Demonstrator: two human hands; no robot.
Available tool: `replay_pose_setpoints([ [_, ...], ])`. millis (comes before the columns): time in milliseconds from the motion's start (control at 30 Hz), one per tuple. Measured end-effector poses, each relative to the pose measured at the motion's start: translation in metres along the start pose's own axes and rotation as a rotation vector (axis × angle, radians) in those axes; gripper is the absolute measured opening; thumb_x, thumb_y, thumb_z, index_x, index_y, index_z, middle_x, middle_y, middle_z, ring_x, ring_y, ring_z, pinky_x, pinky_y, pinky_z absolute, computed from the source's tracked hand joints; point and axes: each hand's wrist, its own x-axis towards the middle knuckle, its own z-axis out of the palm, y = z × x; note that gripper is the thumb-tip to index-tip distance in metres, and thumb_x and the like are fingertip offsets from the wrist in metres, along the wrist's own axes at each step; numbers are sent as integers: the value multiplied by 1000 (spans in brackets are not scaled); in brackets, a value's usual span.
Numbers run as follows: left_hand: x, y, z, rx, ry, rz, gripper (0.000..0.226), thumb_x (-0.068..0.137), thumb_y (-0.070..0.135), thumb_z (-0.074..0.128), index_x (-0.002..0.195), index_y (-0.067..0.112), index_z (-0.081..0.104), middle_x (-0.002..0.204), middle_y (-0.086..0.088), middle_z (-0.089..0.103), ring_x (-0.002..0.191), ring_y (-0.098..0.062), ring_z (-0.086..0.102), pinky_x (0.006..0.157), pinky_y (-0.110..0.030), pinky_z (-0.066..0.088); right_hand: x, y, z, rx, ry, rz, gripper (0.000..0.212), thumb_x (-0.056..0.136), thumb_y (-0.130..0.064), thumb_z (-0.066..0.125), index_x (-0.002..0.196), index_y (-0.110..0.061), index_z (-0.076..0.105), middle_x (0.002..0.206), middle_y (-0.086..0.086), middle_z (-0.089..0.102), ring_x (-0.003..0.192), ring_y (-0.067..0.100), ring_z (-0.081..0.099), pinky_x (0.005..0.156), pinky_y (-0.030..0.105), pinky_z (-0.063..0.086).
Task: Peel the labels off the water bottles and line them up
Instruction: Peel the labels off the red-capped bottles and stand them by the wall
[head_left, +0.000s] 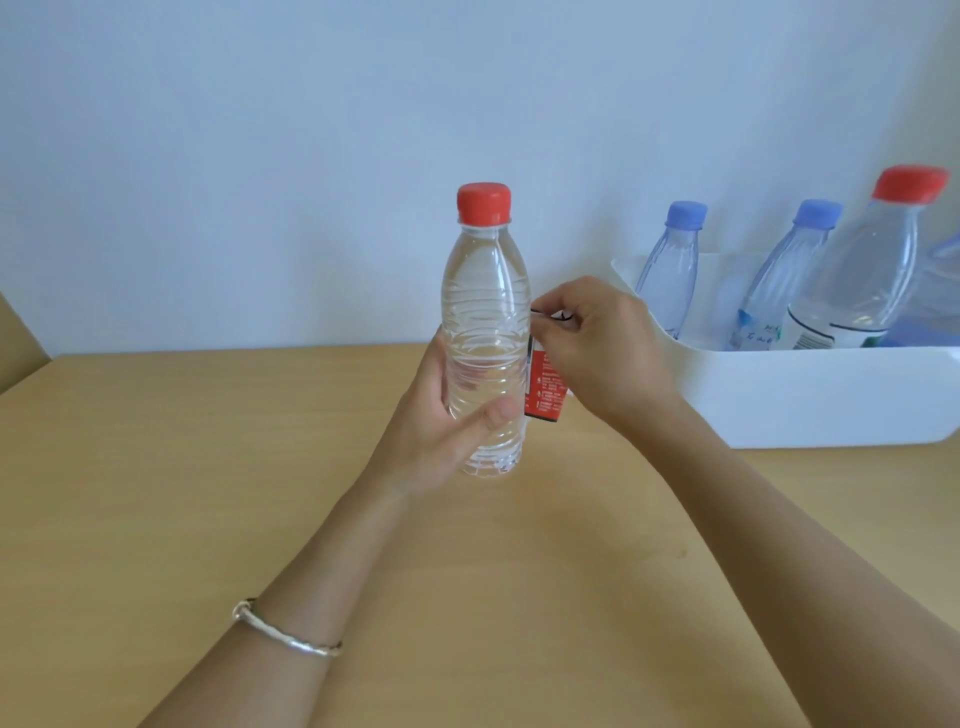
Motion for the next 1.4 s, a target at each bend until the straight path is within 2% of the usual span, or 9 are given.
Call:
replay_pose_setpoints([
  [300,0,-4,2,-5,37,-24,63,65,51,74,120,33,50,106,19,69,101,-2,66,84,-24,49,32,-13,-64,-45,307,-80,16,87,-8,52,93,-11,68,88,-6,57,72,3,49,65,2,35],
  [400,0,-6,3,9,54,-16,68,65,53,73,124,31,48,105,22,67,100,-1,65,86,-28,49,42,-1,-88,-146,344,-18,23,86,-8,46,94,-9,67,90,0,60,82,9,50,65,13,38],
  [700,-1,-1,15,17,61,-11,61,62,56,71,116,44,46,103,30,65,96,8,63,76,-9,48,31,50,-100,-441,-24,211,14,83,-12,48,82,-4,60,72,11,58,63,26,50,52,28,37],
  [833,-1,0,15,12,64,-18,61,61,57,71,115,44,46,103,29,66,97,7,64,79,-16,46,26,52,-93,-496,-168,234,13,84,-21,55,76,-12,58,69,6,55,53,19,49,48,25,37],
  [1000,-2,0,14,16,62,-32,62,61,57,72,116,44,46,105,28,66,97,7,64,82,-22,47,22,53,-91,-438,-173,242,22,80,-34,63,65,-25,50,67,-4,56,55,15,52,49,25,38],
  [1133,-3,1,14,25,58,-41,64,61,58,71,118,43,45,104,31,65,97,10,62,80,-18,46,20,52,-94,-320,-185,249,11,78,-35,65,83,-29,58,86,-8,61,64,10,55,51,23,38],
  [1233,-3,2,14,25,56,-49,71,61,59,71,124,39,45,106,31,65,99,10,62,83,-21,46,18,46,-97,-325,-192,269,37,81,-40,65,109,-18,63,100,-3,64,77,15,58,56,22,40],
  [1300,-4,2,14,25,57,-47,74,62,59,71,127,37,44,107,30,64,99,9,62,84,-22,47,17,40,-98,-389,-146,255,44,84,-48,61,95,-6,66,87,5,68,78,22,61,59,27,41],
  [1400,-4,3,14,32,56,-40,74,62,60,70,128,39,44,108,30,64,99,9,62,84,-23,47,15,30,-96,-414,70,196,44,86,-50,56,66,-11,57,60,-2,57,66,20,55,56,29,37],
])
